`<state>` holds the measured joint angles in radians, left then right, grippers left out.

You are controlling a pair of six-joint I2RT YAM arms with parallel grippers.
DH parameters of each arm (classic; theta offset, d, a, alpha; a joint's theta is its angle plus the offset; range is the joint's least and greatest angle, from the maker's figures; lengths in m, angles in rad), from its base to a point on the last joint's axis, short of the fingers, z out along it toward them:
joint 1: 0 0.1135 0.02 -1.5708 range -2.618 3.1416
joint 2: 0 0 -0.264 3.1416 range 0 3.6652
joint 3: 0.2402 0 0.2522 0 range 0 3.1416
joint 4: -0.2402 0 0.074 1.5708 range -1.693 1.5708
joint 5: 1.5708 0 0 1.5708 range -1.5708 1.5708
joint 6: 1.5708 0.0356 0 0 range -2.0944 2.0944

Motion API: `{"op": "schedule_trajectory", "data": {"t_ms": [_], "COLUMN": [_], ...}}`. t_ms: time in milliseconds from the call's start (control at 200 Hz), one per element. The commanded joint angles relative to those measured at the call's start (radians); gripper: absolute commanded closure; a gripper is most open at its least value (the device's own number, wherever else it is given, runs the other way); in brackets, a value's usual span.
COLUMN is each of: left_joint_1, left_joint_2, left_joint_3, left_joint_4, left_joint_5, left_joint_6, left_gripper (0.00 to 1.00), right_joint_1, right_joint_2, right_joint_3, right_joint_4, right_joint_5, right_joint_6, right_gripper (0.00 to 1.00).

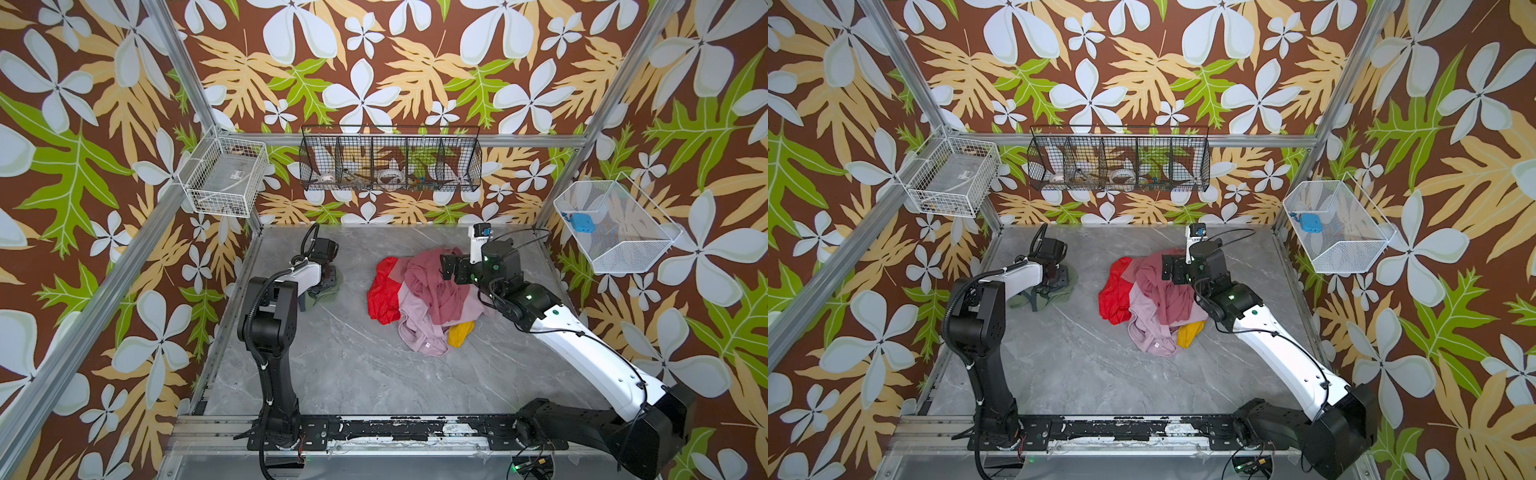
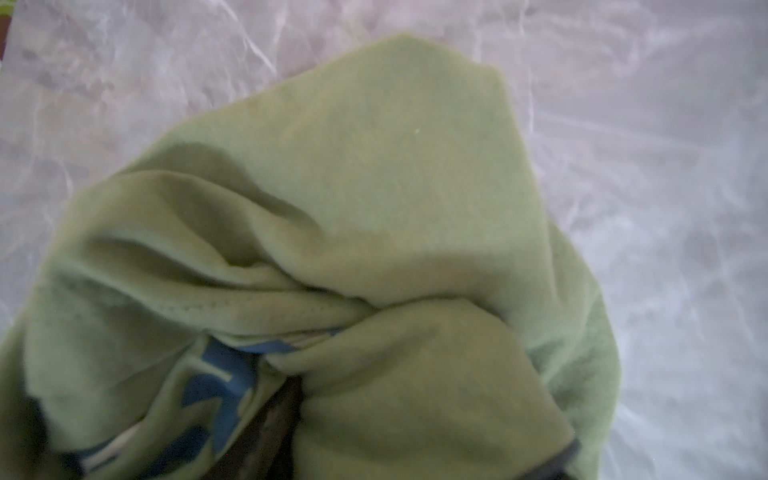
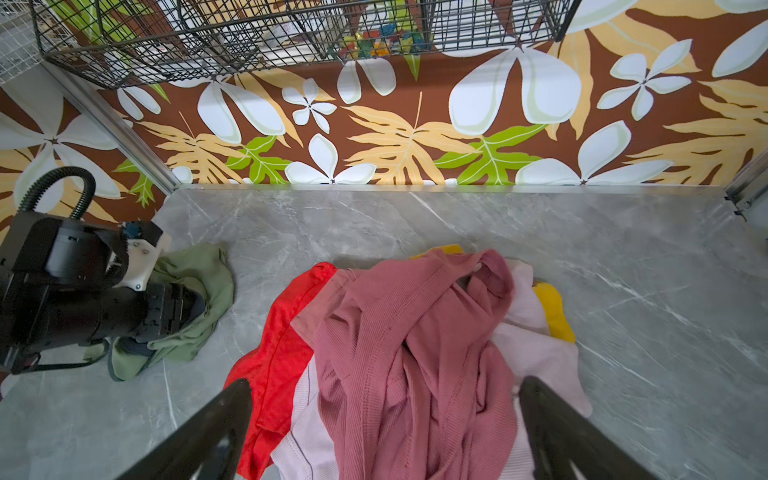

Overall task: Pick out a specific cloth from the pile
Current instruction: 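Press and set the green cloth down, then open the left gripper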

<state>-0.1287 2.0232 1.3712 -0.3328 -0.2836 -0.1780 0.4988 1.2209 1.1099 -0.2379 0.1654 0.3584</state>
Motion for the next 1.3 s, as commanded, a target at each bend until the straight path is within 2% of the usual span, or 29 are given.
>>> {"op": "schedule_trajectory", "data": {"t_ms": [0, 500, 836, 901, 951, 981, 1026, 1051, 1296], "left_joint_1": [0.014, 0.015, 0.014, 0.014, 0.014, 0.014, 0.014, 0.014, 0.012], "left_joint_2": [0.039, 0.040, -0.021, -0.041, -0.061, -0.074, -0.093, -0.102, -0.176], "left_joint_3": [0.034, 0.033, -0.013, -0.030, -0.047, -0.059, -0.079, -0.089, -0.161], "left_joint_4": [-0.040, -0.025, -0.001, 0.004, 0.008, 0.013, 0.018, 0.020, 0.003], "left_joint_5": [0.082, 0.107, 0.101, 0.105, 0.107, 0.107, 0.111, 0.111, 0.134], "left_joint_6": [0.044, 0.052, 0.047, 0.041, 0.036, 0.033, 0.027, 0.026, -0.009], "left_gripper": [0.37, 0.34, 0.25, 0.23, 0.18, 0.11, 0.09, 0.04, 0.00], "right_joint_1": [-0.007, -0.049, -0.058, -0.059, -0.062, -0.063, -0.063, -0.064, -0.073], "right_joint_2": [-0.016, -0.041, -0.045, -0.046, -0.046, -0.044, -0.043, -0.042, -0.038], "right_joint_3": [-0.019, -0.061, -0.073, -0.075, -0.076, -0.076, -0.076, -0.075, -0.079], "right_joint_4": [0.006, 0.004, 0.022, 0.028, 0.031, 0.031, 0.031, 0.033, 0.046], "right_joint_5": [0.026, 0.012, -0.016, -0.021, -0.026, -0.027, -0.030, -0.030, -0.047], "right_joint_6": [-0.010, -0.007, -0.012, -0.012, -0.012, -0.013, -0.015, -0.015, -0.015], "right_gripper": [0.01, 0.00, 0.01, 0.00, 0.00, 0.00, 0.00, 0.01, 0.01]}}
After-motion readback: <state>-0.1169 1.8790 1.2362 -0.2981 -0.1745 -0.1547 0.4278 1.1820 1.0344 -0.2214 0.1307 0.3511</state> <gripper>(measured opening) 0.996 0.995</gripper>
